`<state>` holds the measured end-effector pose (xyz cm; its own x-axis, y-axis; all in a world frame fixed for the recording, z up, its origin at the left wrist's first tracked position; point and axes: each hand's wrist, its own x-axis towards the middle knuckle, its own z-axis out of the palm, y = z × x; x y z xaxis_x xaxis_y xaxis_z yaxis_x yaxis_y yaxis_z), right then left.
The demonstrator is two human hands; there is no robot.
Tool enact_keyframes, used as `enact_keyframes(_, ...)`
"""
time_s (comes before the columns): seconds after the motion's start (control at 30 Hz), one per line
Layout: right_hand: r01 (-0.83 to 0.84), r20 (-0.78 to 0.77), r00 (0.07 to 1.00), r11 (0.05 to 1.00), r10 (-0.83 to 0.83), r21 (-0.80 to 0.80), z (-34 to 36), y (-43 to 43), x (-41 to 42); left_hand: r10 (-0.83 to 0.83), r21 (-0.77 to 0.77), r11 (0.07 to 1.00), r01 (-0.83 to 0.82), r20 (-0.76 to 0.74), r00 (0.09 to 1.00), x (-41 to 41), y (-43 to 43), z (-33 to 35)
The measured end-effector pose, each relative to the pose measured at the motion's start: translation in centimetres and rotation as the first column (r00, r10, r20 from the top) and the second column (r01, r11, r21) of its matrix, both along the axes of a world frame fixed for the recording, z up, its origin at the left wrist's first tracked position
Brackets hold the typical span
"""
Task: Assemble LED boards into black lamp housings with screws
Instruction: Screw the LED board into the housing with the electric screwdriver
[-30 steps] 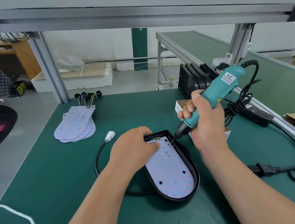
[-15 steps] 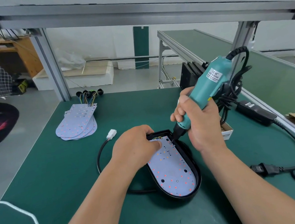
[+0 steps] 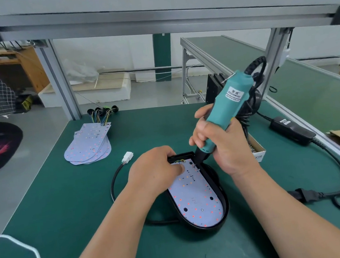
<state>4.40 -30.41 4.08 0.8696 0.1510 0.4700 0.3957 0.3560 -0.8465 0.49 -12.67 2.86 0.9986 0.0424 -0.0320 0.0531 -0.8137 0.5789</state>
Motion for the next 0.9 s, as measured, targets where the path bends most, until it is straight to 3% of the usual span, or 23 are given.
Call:
enact_keyframes(0.17,0.058,-0.024,0.998,0.994,-0.056,0.097,0.1,-1.1,-0.4,-0.013,0.018,1.000,0.013,-0.007,1.000,0.0,-0.2,0.2)
enact_keyframes(0.27,0.049,0.032,0.998,0.993,-0.053,0.106,0.6,-1.3,-0.5,-0.018,0.023,1.000,0.019,-0.028,0.999,-0.1,-0.3,0.4)
enact_keyframes(0.37,0.039,0.055,0.997,0.977,-0.052,0.211,1.3,-1.9,-0.4,-0.010,0.001,1.000,0.010,-0.036,0.999,-0.2,-0.2,0.6)
enact_keyframes(0.57,0.209,-0.279,0.959,0.776,-0.044,0.595,0.6,-3.5,0.4,-0.017,0.038,0.999,0.018,-0.024,1.000,-0.7,0.0,1.0)
enact_keyframes(0.77,0.310,-0.384,0.922,0.700,-0.056,0.643,-0.1,-4.4,1.3,-0.160,0.310,0.949,0.061,0.302,0.940,-1.1,-1.4,0.3)
enact_keyframes(0.9,0.317,-0.395,0.918,0.686,-0.048,0.655,-0.3,-4.5,1.4,-0.251,0.313,0.936,0.158,0.283,0.926,-1.3,-3.1,-0.2)
